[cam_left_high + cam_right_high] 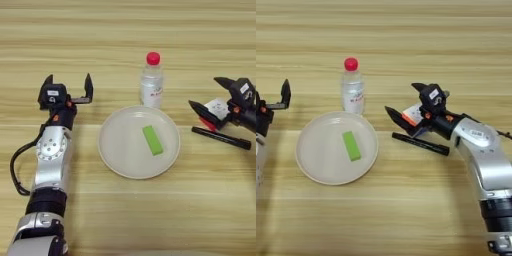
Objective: Move the objects on the table
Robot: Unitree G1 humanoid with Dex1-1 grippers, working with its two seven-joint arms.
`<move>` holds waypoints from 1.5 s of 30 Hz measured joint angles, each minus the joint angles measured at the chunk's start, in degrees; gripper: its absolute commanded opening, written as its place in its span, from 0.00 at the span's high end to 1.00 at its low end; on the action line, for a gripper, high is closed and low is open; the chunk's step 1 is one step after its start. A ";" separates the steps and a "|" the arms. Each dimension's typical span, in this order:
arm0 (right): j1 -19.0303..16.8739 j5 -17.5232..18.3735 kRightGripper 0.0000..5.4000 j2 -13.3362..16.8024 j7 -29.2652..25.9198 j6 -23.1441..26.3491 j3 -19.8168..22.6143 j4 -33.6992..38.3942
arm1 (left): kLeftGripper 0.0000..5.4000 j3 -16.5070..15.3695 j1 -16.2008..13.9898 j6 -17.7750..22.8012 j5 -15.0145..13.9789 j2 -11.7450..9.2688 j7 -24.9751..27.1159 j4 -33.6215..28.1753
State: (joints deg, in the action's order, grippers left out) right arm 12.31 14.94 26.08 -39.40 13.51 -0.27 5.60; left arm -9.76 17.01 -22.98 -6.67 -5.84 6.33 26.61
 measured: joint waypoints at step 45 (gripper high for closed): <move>-2.08 -6.60 0.00 -10.89 1.14 2.44 -19.24 -1.23 | 0.00 0.56 -0.01 0.00 0.13 0.06 -0.07 -0.13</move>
State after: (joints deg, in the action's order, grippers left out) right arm 10.23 8.34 15.18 -38.26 15.95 -19.51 4.37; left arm -9.20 17.00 -22.97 -6.55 -5.78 6.26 26.48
